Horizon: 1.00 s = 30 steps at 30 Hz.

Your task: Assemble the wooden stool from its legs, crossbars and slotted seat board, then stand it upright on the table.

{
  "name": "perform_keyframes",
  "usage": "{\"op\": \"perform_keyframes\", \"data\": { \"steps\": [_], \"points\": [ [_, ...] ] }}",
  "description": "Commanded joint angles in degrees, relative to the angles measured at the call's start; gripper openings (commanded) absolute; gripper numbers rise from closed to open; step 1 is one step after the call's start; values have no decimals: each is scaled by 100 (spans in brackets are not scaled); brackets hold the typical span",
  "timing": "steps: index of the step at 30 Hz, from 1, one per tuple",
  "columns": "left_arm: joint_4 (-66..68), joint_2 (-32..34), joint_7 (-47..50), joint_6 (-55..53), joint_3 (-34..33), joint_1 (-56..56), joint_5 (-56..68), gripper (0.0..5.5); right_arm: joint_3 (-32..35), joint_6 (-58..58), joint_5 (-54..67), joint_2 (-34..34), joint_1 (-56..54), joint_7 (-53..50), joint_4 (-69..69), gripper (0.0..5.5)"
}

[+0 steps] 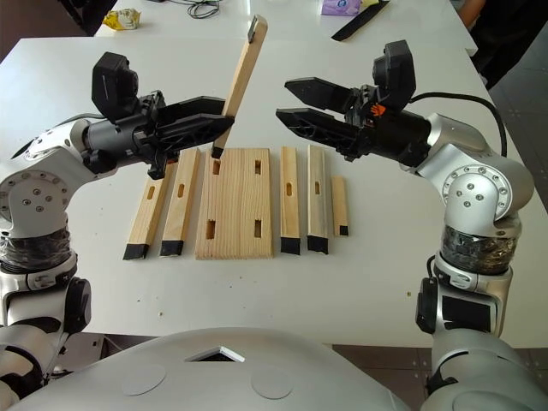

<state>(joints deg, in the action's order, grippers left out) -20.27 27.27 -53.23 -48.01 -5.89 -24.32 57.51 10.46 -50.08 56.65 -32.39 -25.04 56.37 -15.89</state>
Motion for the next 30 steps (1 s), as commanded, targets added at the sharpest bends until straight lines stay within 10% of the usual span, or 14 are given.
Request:
{"op": "perform_keyframes", "data": {
  "steps": [1,30],
  "points": [
    [-52,96,-200,19,234,43,-40,131,-212,-254,280,-131,-263,137,-155,319],
    [-237,201,-348,78,668,176,-191,131,-872,-271,159,-270,-495,253,-414,319]
  ]
}}
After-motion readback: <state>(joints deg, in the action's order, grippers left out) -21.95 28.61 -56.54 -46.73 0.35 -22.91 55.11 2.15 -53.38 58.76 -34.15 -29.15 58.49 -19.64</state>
